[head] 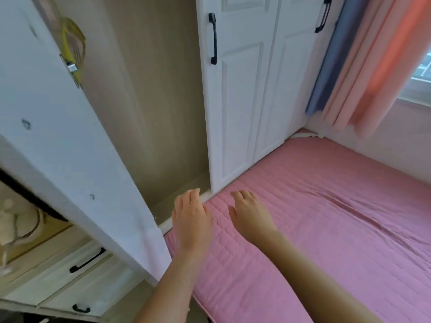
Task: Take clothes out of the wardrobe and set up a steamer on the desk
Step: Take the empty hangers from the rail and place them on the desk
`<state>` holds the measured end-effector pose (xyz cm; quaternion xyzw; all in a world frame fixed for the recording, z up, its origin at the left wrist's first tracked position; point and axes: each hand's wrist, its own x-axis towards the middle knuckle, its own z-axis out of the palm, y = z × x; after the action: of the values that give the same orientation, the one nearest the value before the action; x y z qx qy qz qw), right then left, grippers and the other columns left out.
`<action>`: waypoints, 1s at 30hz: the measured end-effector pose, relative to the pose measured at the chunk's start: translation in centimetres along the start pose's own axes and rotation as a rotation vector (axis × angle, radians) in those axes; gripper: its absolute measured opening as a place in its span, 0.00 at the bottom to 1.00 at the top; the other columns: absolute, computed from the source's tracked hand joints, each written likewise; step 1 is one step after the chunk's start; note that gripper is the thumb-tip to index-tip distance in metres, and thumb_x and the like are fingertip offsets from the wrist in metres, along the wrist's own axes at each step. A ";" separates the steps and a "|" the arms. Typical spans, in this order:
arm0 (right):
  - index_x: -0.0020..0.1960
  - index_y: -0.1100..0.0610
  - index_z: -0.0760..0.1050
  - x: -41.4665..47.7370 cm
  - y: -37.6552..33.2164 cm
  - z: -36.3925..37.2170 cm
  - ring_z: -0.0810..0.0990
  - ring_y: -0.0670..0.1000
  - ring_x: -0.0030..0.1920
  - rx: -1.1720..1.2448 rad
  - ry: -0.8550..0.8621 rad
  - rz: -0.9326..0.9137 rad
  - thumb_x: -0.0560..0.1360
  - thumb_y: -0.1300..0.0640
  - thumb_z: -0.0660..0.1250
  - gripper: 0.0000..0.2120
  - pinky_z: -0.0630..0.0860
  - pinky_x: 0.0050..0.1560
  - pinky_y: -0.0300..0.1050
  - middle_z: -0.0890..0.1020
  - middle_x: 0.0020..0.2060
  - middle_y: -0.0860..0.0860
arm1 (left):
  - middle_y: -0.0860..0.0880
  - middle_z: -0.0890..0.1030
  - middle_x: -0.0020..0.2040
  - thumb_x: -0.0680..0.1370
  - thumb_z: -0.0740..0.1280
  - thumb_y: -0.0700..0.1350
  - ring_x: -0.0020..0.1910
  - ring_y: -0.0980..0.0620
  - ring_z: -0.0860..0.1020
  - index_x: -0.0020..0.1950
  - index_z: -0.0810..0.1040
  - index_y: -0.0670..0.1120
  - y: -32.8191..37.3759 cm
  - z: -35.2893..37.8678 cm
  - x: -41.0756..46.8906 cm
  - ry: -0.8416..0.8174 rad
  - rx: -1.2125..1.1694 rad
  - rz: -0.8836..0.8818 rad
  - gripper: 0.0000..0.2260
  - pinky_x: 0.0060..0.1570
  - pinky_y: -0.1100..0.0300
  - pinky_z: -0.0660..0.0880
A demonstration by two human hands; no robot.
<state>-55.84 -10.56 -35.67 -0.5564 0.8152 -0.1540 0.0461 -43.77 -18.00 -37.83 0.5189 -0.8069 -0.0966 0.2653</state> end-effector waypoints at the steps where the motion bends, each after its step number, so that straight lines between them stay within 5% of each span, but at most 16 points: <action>1: 0.66 0.59 0.68 1.7 0.3 -0.4 0.70 0.55 0.63 0.007 0.009 -0.025 0.81 0.55 0.55 0.16 0.69 0.63 0.45 0.75 0.62 0.54 | 0.48 0.79 0.60 0.76 0.67 0.42 0.60 0.48 0.74 0.64 0.75 0.45 0.3 0.2 1.7 0.024 0.007 -0.039 0.15 0.53 0.56 0.74; 11: 0.66 0.59 0.68 17.4 0.3 -3.9 0.71 0.55 0.63 0.058 0.028 -0.283 0.81 0.54 0.55 0.17 0.72 0.61 0.48 0.75 0.61 0.55 | 0.44 0.79 0.59 0.76 0.65 0.43 0.59 0.43 0.74 0.65 0.73 0.44 -0.1 -0.2 17.0 0.225 0.116 -0.258 0.17 0.50 0.49 0.74; 18: 0.61 0.61 0.69 26.7 -4.2 -6.6 0.74 0.56 0.58 0.116 0.079 -0.452 0.79 0.57 0.56 0.13 0.74 0.54 0.46 0.77 0.55 0.55 | 0.42 0.78 0.60 0.76 0.65 0.40 0.61 0.41 0.72 0.64 0.73 0.41 -1.8 -4.9 25.2 0.361 0.233 -0.211 0.17 0.52 0.49 0.76; 23: 0.68 0.60 0.67 32.3 -8.6 -8.6 0.75 0.56 0.56 0.183 0.105 -0.565 0.79 0.58 0.55 0.18 0.77 0.52 0.48 0.77 0.57 0.56 | 0.39 0.78 0.56 0.74 0.65 0.37 0.59 0.39 0.72 0.60 0.74 0.37 -2.5 -8.7 30.9 0.449 0.259 -0.195 0.15 0.47 0.48 0.75; 30: 0.68 0.62 0.65 38.5 -13.7 -10.2 0.74 0.60 0.57 0.185 0.098 -0.654 0.79 0.57 0.57 0.18 0.75 0.51 0.50 0.76 0.57 0.60 | 0.38 0.76 0.56 0.73 0.66 0.38 0.59 0.38 0.71 0.58 0.73 0.37 -4.3 -14.1 37.9 0.558 0.397 -0.178 0.15 0.56 0.46 0.72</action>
<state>-60.59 -48.53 -18.15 -0.7736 0.5777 -0.2603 0.0052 -45.07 -51.94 -15.41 0.6350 -0.6579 0.1849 0.3601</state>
